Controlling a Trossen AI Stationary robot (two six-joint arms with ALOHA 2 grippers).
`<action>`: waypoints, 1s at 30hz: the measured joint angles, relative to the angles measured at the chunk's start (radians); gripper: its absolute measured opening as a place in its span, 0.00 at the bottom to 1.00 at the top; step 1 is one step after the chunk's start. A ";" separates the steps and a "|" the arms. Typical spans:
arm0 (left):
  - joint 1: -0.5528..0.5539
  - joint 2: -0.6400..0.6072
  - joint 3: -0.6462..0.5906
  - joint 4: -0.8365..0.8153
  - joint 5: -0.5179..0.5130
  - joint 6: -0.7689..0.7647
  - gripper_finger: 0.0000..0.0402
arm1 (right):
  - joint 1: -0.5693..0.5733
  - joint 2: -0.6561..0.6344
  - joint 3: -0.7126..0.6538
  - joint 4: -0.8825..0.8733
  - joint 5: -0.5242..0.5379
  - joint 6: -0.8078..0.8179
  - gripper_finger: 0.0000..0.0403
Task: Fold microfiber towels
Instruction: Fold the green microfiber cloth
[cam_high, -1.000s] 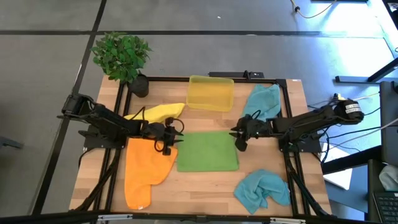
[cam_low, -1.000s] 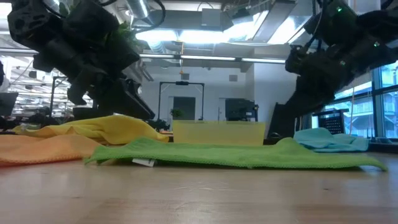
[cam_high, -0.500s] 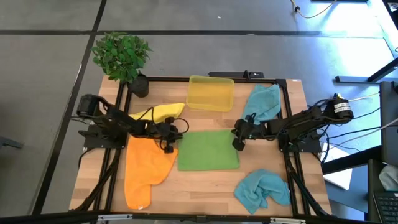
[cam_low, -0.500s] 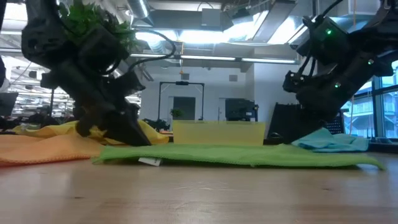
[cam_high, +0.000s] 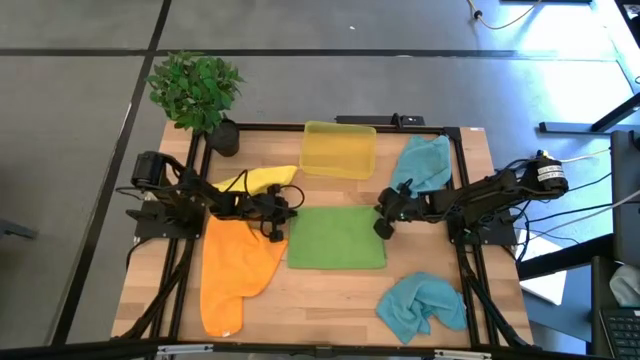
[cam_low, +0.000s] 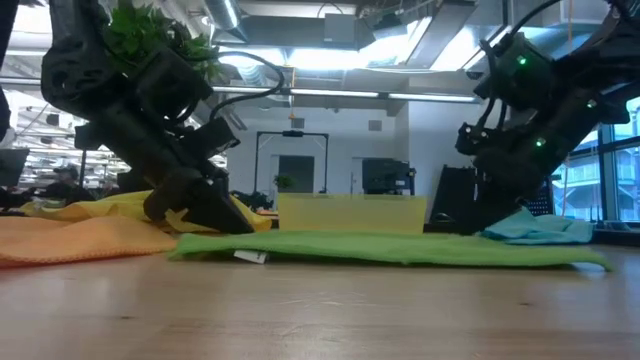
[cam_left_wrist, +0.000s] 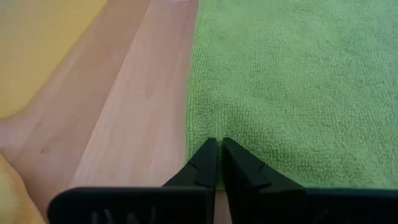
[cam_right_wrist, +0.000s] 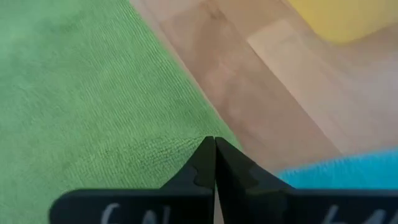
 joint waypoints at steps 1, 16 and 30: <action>0.000 -0.003 0.000 -0.001 0.000 0.000 0.06 | 0.000 0.000 0.000 -0.013 0.000 0.009 0.03; -0.047 -0.106 0.018 0.020 0.079 -0.002 0.14 | 0.005 -0.041 0.048 -0.065 0.000 0.007 0.03; -0.333 0.018 0.235 -0.169 -0.001 -0.043 0.14 | 0.021 -0.051 0.087 -0.115 -0.053 -0.080 0.03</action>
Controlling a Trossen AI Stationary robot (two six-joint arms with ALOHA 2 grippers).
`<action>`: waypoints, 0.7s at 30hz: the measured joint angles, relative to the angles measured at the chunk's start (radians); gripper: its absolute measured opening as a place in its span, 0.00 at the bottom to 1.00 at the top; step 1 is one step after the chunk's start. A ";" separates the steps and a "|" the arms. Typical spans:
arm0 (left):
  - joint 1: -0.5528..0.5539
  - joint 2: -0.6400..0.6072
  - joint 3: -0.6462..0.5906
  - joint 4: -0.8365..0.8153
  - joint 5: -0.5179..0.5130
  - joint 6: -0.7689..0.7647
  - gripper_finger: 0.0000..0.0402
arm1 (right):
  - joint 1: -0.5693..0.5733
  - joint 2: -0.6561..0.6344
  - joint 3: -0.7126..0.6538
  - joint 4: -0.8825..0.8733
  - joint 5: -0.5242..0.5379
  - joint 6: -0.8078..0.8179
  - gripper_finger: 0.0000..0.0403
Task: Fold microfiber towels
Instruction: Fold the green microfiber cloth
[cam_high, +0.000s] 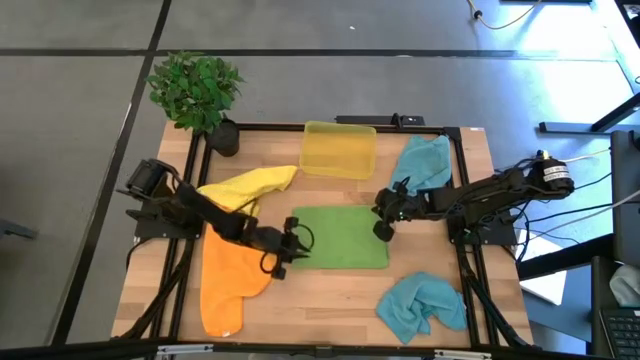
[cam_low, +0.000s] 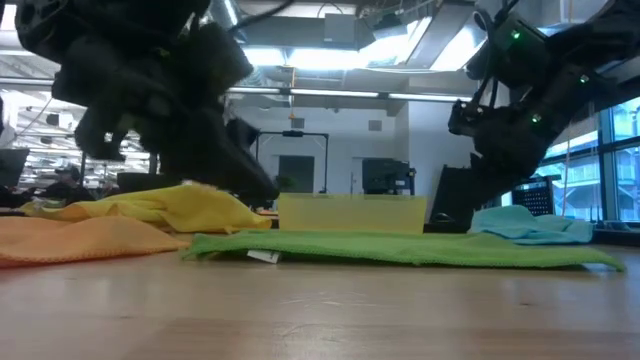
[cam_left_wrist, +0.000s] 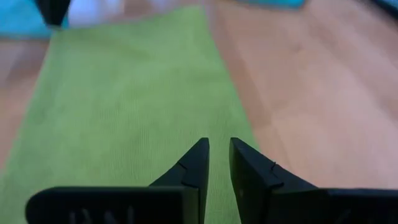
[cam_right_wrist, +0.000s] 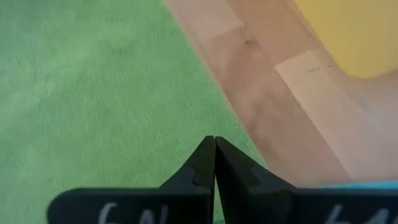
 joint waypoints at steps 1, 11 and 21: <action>-0.003 0.010 0.013 -0.034 -0.012 -0.011 0.13 | 0.000 0.001 0.000 -0.012 0.000 -0.005 0.03; -0.005 0.052 0.080 -0.243 -0.030 -0.089 0.01 | -0.061 0.012 0.000 -0.067 0.000 -0.032 0.01; 0.073 0.049 0.090 -0.315 -0.028 -0.110 0.00 | -0.073 0.103 0.005 -0.060 -0.067 -0.026 0.01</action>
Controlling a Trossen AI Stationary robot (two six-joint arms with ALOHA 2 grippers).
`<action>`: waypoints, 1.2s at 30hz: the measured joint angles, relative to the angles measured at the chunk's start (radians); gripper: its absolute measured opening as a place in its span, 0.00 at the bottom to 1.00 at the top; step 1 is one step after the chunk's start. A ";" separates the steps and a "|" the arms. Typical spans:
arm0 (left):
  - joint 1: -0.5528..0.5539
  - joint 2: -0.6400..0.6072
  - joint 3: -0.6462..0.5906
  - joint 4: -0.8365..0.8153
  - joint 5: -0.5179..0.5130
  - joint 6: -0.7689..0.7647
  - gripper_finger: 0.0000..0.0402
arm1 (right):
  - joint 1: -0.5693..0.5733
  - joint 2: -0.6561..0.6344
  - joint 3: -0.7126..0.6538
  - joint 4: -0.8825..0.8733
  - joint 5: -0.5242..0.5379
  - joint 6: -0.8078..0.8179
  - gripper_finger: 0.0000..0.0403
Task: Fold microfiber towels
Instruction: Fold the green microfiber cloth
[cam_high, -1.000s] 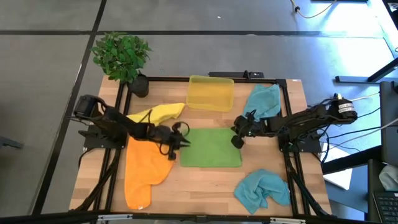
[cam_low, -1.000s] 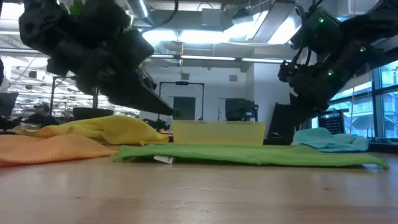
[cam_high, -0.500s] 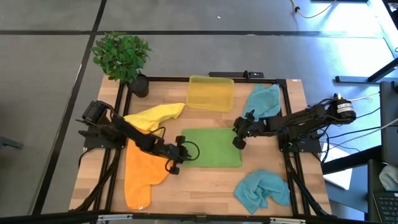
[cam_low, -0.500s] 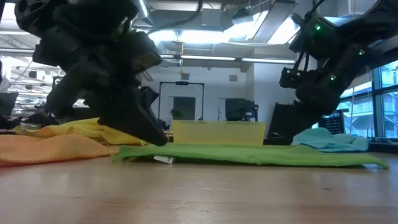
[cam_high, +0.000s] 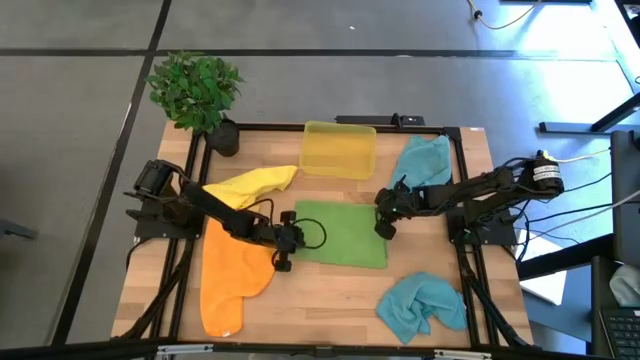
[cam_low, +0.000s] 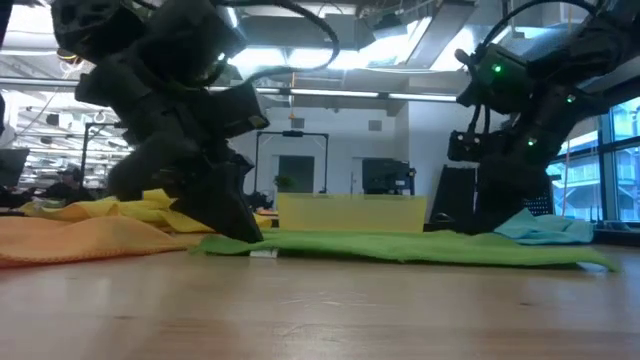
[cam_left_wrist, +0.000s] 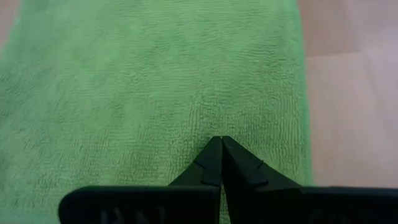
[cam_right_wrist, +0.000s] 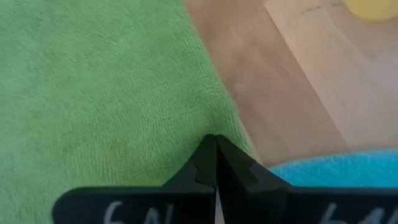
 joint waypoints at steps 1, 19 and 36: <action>0.009 0.000 0.000 -0.010 -0.001 0.000 0.00 | 0.002 0.009 0.001 0.001 -0.006 0.011 0.00; 0.094 -0.010 0.009 -0.143 -0.056 0.152 0.00 | 0.190 0.005 0.001 -0.061 -0.058 0.281 0.00; 0.073 -0.041 0.183 -0.444 -0.078 0.197 0.09 | 0.450 0.011 0.134 -0.201 -0.235 0.459 0.00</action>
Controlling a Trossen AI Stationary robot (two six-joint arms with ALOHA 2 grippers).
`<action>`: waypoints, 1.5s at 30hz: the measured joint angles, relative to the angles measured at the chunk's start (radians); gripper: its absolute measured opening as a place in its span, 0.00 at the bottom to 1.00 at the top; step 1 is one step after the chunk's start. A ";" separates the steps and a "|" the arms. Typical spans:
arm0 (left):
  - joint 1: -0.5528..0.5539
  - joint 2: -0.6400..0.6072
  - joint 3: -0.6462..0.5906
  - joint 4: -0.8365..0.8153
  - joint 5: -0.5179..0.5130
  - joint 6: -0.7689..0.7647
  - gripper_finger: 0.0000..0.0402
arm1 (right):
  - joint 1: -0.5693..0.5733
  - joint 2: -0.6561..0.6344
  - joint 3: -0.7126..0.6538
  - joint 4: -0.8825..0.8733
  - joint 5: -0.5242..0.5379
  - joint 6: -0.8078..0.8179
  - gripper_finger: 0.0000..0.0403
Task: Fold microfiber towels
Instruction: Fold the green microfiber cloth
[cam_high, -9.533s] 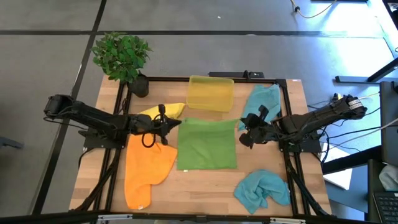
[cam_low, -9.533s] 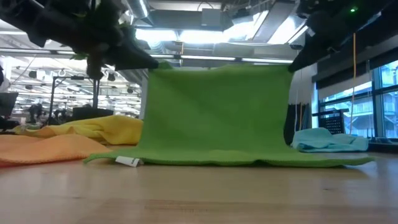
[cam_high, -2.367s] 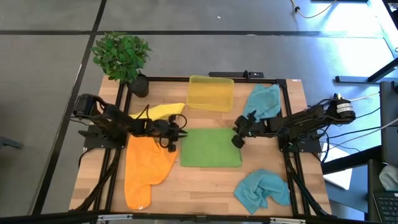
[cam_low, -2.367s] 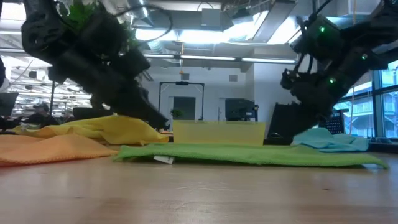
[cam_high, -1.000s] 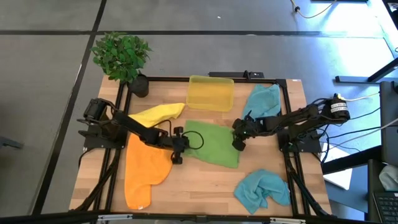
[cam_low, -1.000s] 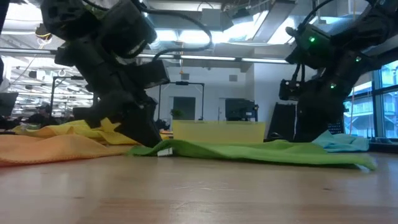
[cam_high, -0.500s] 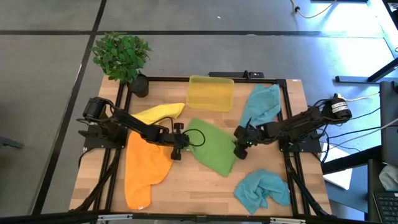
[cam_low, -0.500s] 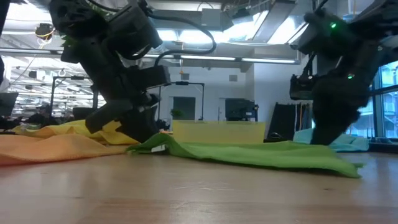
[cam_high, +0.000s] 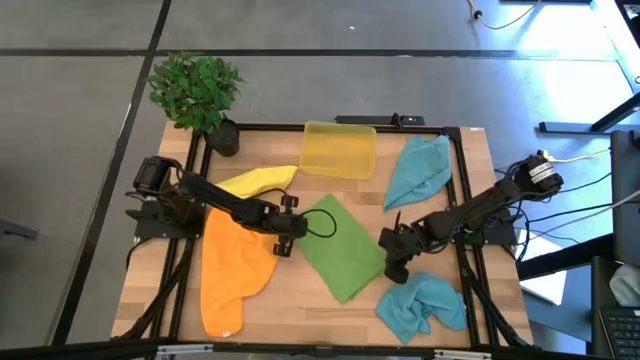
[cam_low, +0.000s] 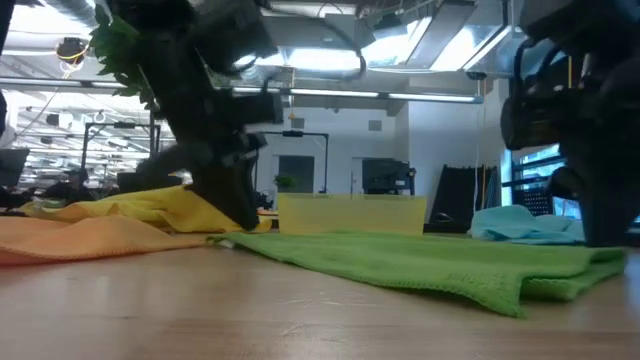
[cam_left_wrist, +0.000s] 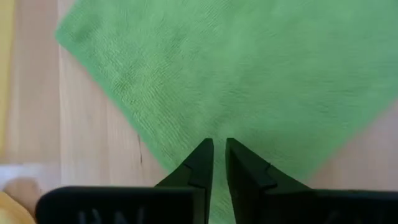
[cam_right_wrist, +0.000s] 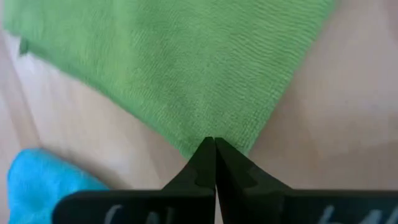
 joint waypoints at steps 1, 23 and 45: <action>-0.008 -0.011 0.000 0.005 0.000 0.002 0.09 | 0.007 0.000 0.004 0.003 0.003 -0.004 0.00; -0.186 0.206 0.004 0.823 0.174 -0.019 0.00 | -0.337 0.061 0.080 0.233 0.093 -0.472 0.00; -0.189 0.497 0.356 0.536 0.187 -0.040 0.00 | -0.503 0.274 0.127 0.318 0.009 -0.633 0.00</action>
